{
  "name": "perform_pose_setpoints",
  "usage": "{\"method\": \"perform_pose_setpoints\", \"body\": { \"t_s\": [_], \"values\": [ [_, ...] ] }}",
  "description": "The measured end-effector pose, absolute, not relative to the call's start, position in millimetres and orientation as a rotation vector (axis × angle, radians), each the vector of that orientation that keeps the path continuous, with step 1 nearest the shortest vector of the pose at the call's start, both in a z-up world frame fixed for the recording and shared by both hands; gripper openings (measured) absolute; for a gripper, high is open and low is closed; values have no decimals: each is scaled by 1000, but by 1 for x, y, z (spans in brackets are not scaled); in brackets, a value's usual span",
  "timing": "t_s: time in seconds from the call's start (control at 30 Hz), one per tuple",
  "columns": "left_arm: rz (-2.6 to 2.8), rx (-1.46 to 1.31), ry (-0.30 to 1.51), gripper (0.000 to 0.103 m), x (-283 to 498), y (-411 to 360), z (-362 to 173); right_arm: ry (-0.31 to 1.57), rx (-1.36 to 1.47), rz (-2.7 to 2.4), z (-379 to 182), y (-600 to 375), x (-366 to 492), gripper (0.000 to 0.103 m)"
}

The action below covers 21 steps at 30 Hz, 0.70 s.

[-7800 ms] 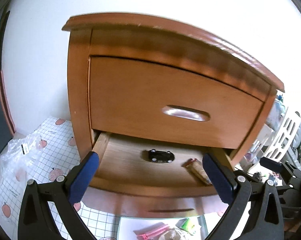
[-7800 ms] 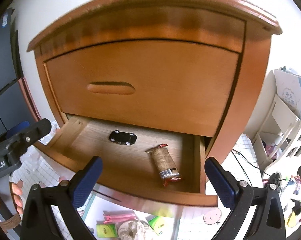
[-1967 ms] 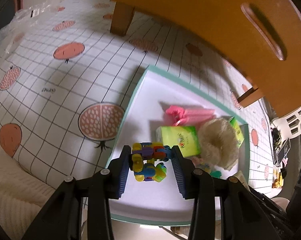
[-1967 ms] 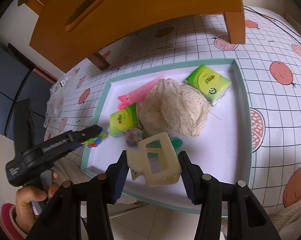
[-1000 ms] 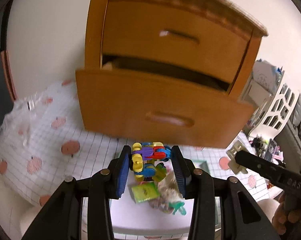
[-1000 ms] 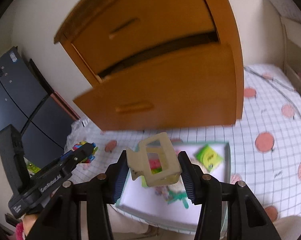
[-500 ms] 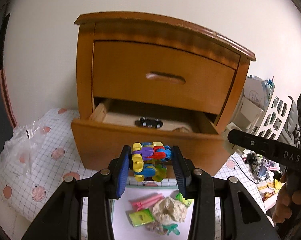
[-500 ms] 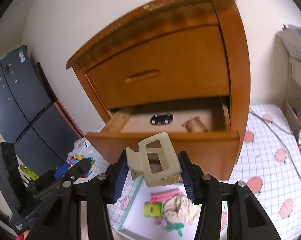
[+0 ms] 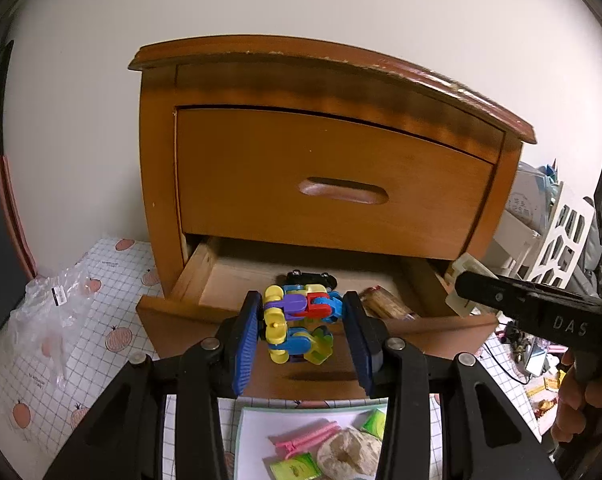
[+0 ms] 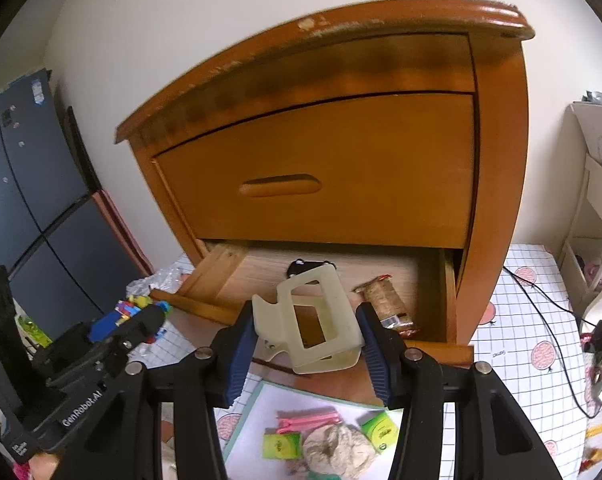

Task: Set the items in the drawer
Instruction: 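Carry block toy and hair clip into the open drawer with both grippers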

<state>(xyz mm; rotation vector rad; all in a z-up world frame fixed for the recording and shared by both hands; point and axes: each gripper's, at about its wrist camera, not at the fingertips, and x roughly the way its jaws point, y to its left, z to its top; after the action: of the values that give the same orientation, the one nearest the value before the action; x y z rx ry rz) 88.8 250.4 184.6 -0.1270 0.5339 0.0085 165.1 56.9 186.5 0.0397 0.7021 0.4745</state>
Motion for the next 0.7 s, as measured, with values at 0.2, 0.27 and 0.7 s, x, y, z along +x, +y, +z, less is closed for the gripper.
{"method": "perform_pose_setpoints", "body": {
  "t_s": [0.2,0.27,0.7],
  "values": [
    [16,-133,563,43,118,257,180,733,-14,422,177,59,188,52],
    [20,-130,571,43,127,258,179,740,-29,406,174,59,194,52],
    [30,-112,637,43,171,256,165,782,-66,341,157,50,227,52]
  ]
}}
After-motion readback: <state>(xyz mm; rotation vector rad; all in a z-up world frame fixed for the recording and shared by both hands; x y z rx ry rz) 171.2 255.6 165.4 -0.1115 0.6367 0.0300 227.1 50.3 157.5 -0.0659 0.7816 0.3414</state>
